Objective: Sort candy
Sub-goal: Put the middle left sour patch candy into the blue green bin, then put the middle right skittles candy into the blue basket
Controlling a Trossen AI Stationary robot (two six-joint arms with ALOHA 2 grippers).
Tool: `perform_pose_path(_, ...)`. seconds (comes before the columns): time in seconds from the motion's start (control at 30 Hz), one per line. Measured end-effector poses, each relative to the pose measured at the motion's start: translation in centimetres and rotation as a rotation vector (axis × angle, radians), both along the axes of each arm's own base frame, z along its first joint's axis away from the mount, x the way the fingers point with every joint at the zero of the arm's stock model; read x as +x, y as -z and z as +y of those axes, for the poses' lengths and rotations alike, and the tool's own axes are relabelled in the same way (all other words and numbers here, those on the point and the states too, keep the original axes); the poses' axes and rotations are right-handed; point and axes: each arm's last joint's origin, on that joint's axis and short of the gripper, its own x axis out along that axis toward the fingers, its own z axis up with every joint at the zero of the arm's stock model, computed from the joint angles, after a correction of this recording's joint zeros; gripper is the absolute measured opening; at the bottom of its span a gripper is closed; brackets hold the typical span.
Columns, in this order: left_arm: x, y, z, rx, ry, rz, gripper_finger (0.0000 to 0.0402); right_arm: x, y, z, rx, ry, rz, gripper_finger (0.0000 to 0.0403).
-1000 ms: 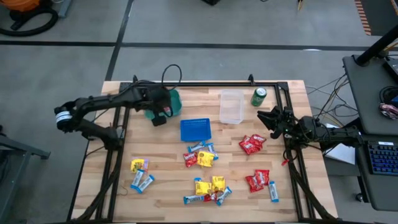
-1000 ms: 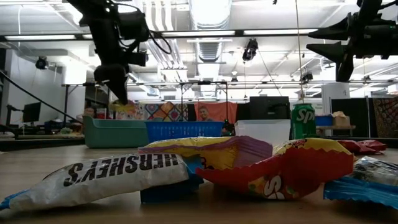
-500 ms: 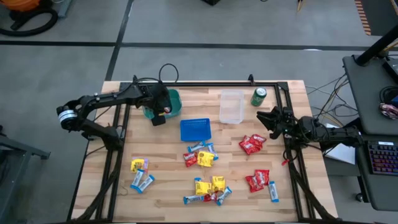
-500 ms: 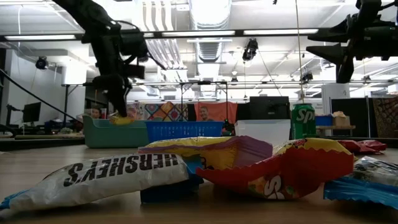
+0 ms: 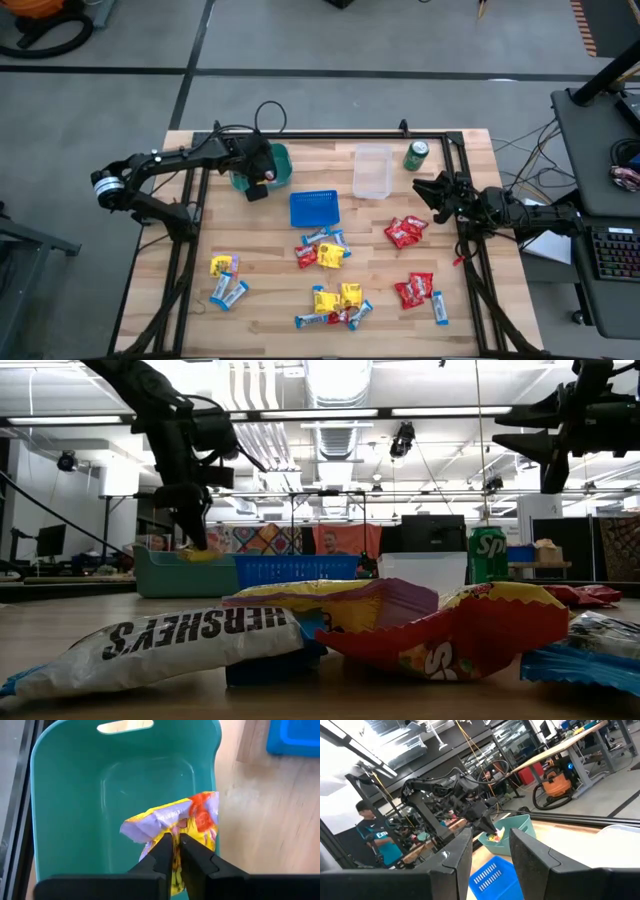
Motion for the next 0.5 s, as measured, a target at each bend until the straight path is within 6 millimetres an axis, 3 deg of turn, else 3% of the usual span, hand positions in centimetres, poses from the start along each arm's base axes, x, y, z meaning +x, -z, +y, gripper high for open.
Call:
perform_pose_path(0.23,-0.2,-0.1,0.2,0.085,-0.063,0.055,0.0091,0.0,0.1,0.0,-0.001,0.0,0.011,0.0123)
perform_pose_path(0.33,-0.7,-0.8,0.0,0.075,-0.168,0.098,0.0114,0.0,0.2,0.0,-0.005,0.0,0.02,0.0123)
perform_pose_path(0.43,-1.2,-2.6,-1.7,-0.059,-0.314,0.072,0.0119,0.0,0.2,0.0,-0.005,0.0,0.023,0.0123)
perform_pose_path(0.5,-1.5,-3.7,-3.9,-0.153,-0.366,-0.01,0.0116,0.0,0.2,0.0,-0.005,0.0,0.022,0.0123)
